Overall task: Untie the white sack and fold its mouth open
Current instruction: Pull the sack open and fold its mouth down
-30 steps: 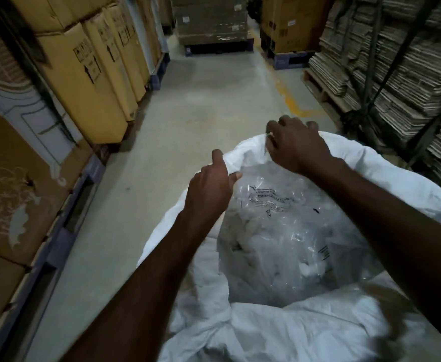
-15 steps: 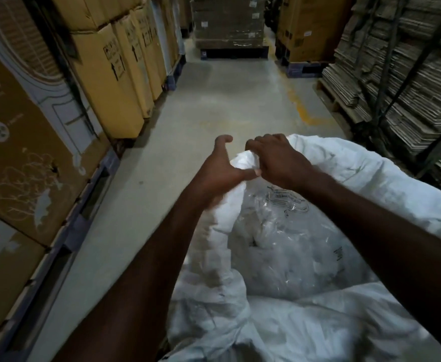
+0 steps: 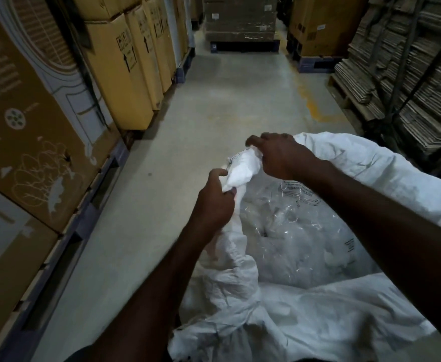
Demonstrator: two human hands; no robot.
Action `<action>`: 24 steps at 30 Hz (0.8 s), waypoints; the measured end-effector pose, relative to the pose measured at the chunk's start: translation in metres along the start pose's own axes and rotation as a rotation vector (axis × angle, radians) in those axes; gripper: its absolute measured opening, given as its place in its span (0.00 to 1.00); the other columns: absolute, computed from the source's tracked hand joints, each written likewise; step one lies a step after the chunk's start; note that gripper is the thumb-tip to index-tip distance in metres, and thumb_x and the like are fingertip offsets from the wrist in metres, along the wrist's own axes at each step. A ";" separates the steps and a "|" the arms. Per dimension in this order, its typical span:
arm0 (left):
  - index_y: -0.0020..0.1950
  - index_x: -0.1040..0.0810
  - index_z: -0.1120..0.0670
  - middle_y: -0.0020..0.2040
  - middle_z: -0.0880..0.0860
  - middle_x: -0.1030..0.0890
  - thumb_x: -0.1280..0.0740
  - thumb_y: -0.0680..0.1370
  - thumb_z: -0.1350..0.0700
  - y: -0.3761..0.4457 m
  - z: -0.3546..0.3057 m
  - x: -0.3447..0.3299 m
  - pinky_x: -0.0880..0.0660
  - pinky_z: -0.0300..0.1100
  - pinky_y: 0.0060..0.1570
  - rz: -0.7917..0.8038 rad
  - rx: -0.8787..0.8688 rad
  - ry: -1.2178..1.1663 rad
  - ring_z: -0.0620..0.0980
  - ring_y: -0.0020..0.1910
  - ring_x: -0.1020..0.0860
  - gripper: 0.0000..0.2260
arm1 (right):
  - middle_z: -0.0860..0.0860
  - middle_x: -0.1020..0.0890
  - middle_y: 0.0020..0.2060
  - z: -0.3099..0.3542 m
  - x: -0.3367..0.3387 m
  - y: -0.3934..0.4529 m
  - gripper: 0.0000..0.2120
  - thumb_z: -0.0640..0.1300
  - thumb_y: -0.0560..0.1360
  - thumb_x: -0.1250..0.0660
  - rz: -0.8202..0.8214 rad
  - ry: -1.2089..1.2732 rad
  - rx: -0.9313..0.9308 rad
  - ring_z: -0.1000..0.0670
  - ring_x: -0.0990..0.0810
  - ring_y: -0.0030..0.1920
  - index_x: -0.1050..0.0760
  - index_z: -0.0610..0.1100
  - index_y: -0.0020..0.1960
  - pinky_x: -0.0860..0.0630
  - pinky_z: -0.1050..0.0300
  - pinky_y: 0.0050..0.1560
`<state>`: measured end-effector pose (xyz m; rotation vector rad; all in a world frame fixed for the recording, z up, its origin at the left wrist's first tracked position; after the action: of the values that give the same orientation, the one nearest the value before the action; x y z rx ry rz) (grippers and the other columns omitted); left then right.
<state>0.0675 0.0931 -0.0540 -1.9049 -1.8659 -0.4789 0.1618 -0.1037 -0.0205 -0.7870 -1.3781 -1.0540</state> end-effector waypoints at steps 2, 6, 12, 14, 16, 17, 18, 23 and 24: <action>0.68 0.27 0.53 0.56 0.52 0.18 0.32 0.84 0.53 0.008 -0.001 0.008 0.28 0.44 0.47 -0.010 0.003 -0.095 0.52 0.52 0.20 0.14 | 0.41 0.23 0.69 0.012 0.010 -0.016 0.38 0.37 0.68 0.32 -0.078 -0.021 0.131 0.38 0.24 0.68 0.31 0.47 0.78 0.36 0.37 0.75; 0.64 0.23 0.55 0.55 0.51 0.17 0.30 0.83 0.45 0.031 -0.002 0.023 0.24 0.40 0.45 0.126 0.035 -0.172 0.50 0.54 0.17 0.17 | 0.48 0.31 0.77 0.040 0.011 -0.051 0.45 0.38 0.67 0.29 -0.010 0.017 0.294 0.48 0.35 0.80 0.38 0.50 0.82 0.49 0.36 0.82; 0.73 0.27 0.55 0.63 0.59 0.16 0.20 0.75 0.56 0.012 -0.004 0.025 0.18 0.49 0.59 0.324 0.204 -0.593 0.54 0.57 0.15 0.29 | 0.47 0.18 0.51 0.050 -0.005 -0.030 0.22 0.36 0.68 0.35 -0.025 0.067 0.195 0.41 0.21 0.57 0.24 0.44 0.62 0.34 0.48 0.65; 0.77 0.32 0.47 0.61 0.55 0.17 0.18 0.73 0.48 -0.001 -0.005 0.033 0.19 0.47 0.58 0.186 0.103 -0.309 0.52 0.57 0.16 0.36 | 0.46 0.16 0.54 0.056 -0.007 -0.019 0.19 0.38 0.70 0.34 0.072 0.084 0.141 0.40 0.19 0.59 0.22 0.43 0.60 0.34 0.50 0.59; 0.80 0.38 0.44 0.63 0.55 0.21 0.21 0.73 0.37 -0.024 -0.005 0.039 0.24 0.49 0.58 -0.001 -0.019 0.136 0.56 0.62 0.20 0.42 | 0.44 0.17 0.64 0.061 -0.012 -0.012 0.24 0.38 0.72 0.36 0.186 0.098 0.070 0.39 0.21 0.67 0.22 0.43 0.68 0.31 0.47 0.66; 0.82 0.42 0.44 0.67 0.58 0.23 0.26 0.73 0.30 -0.037 -0.003 0.039 0.26 0.53 0.62 -0.107 -0.030 0.389 0.59 0.66 0.23 0.45 | 0.44 0.18 0.67 0.063 -0.013 -0.009 0.26 0.37 0.73 0.36 0.234 0.097 0.043 0.39 0.22 0.69 0.22 0.43 0.70 0.30 0.47 0.69; 0.84 0.47 0.43 0.70 0.60 0.25 0.30 0.72 0.25 -0.049 -0.001 0.037 0.28 0.58 0.66 -0.160 -0.001 0.567 0.63 0.69 0.26 0.48 | 0.44 0.19 0.68 0.065 -0.014 -0.006 0.25 0.36 0.74 0.37 0.275 0.094 0.032 0.39 0.22 0.70 0.22 0.44 0.71 0.29 0.46 0.69; 0.87 0.54 0.46 0.76 0.58 0.26 0.26 0.72 0.29 -0.084 0.031 0.025 0.19 0.57 0.61 0.190 0.410 0.021 0.61 0.67 0.20 0.55 | 0.43 0.23 0.73 0.070 -0.013 -0.002 0.26 0.38 0.78 0.38 0.391 0.000 0.019 0.39 0.25 0.73 0.26 0.46 0.76 0.31 0.48 0.71; 0.85 0.44 0.49 0.73 0.57 0.22 0.23 0.73 0.35 -0.083 0.036 0.025 0.16 0.56 0.55 0.216 0.462 -0.185 0.58 0.61 0.18 0.49 | 0.43 0.23 0.74 0.070 -0.013 -0.005 0.27 0.38 0.78 0.38 0.381 -0.011 0.012 0.40 0.26 0.74 0.26 0.46 0.76 0.33 0.48 0.72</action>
<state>-0.0163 0.1332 -0.0658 -1.8396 -1.6652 0.1913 0.1321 -0.0388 -0.0282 -1.0009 -1.1824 -0.7429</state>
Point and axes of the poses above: each hand's wrist, its own y-axis towards the middle knuckle, its own x-axis out of the back of the hand, z = x × y, the point moved 1 cm from there along y, towards the middle knuckle
